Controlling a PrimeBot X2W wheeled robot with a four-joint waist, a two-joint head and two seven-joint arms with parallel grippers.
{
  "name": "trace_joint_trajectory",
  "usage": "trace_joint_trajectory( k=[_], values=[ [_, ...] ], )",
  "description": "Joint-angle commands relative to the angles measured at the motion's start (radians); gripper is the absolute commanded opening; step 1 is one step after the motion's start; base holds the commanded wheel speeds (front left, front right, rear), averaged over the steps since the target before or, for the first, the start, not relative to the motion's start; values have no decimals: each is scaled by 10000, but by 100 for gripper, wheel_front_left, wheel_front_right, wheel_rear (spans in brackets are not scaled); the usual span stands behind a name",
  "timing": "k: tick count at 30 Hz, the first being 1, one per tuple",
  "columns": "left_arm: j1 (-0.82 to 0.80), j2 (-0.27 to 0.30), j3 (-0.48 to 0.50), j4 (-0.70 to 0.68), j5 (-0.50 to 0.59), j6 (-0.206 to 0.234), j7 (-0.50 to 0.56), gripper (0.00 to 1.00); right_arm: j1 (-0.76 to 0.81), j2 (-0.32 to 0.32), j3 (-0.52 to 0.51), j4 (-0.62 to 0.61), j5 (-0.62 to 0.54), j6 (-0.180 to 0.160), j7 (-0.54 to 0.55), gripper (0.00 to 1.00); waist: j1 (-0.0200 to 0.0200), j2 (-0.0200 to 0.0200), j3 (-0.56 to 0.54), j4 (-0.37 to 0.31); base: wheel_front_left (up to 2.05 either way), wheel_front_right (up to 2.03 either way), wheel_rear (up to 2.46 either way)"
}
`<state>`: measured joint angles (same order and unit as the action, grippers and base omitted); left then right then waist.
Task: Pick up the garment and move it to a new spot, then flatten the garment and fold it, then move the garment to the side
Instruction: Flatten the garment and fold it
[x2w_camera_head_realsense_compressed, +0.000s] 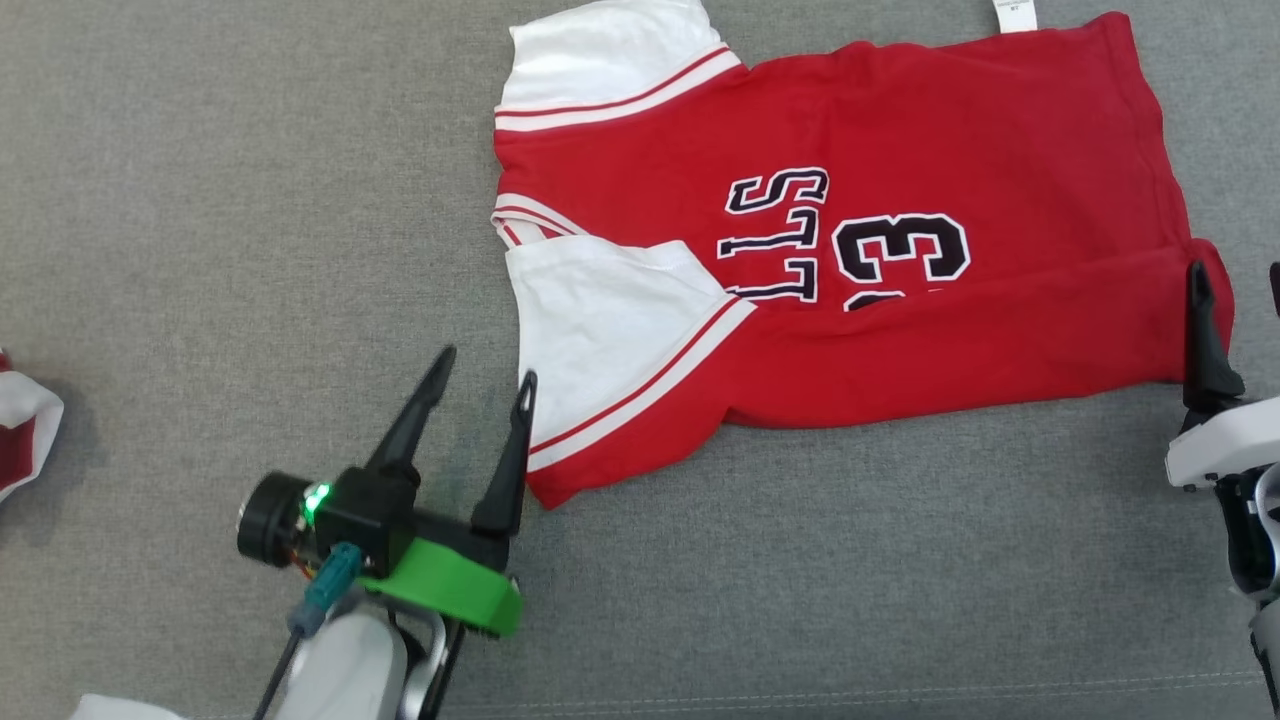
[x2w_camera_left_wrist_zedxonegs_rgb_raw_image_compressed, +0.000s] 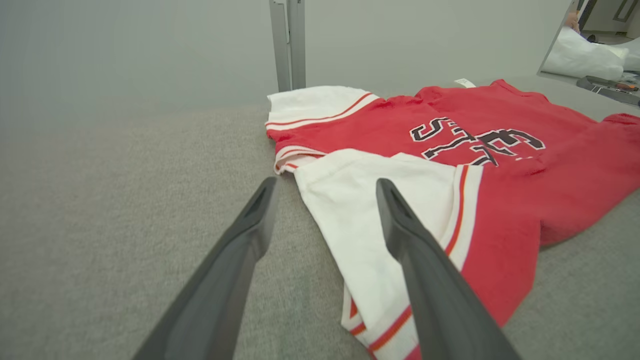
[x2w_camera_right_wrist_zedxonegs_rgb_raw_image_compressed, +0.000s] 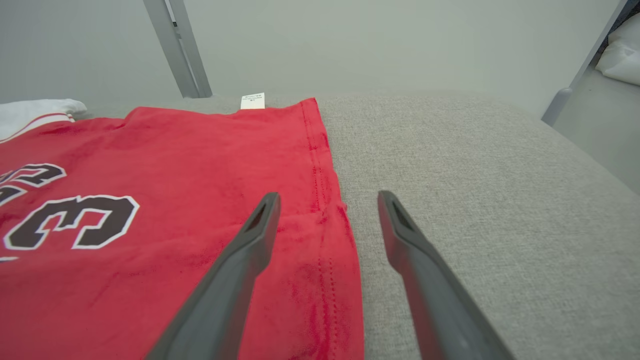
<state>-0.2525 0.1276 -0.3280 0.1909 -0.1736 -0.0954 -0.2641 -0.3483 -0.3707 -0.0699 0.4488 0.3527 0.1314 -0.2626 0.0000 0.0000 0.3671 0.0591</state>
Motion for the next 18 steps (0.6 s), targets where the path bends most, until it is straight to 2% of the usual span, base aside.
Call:
trace_joint_trajectory(
  k=[1,4,8,16,17,18],
  values=[
    [474,-91,-26,126,-342,-68,9,100,247,128,-136,-28,49,-13,-29,100,0,0,-244,25,0,0,0],
    [1224,-315,-127,398,-1269,-175,346,100,544,215,-273,-109,40,-13,-28,100,0,0,-441,54,0,0,0],
    [1568,-417,-221,725,-1777,-185,866,100,751,329,-309,-105,127,-13,-28,100,0,0,-564,41,0,0,0],
    [1047,-532,-623,1398,-1905,-109,1597,100,607,372,-247,-34,219,-13,-29,100,0,0,-474,-103,0,0,0],
    [989,-534,-638,1441,-1887,-104,1605,76,593,378,-257,-2,259,-13,-28,100,0,0,-456,-115,0,0,0],
    [903,-525,-622,1492,-1827,-14,1548,42,577,401,-275,66,321,-13,-29,100,0,0,-438,-127,0,0,0]
  ],
)
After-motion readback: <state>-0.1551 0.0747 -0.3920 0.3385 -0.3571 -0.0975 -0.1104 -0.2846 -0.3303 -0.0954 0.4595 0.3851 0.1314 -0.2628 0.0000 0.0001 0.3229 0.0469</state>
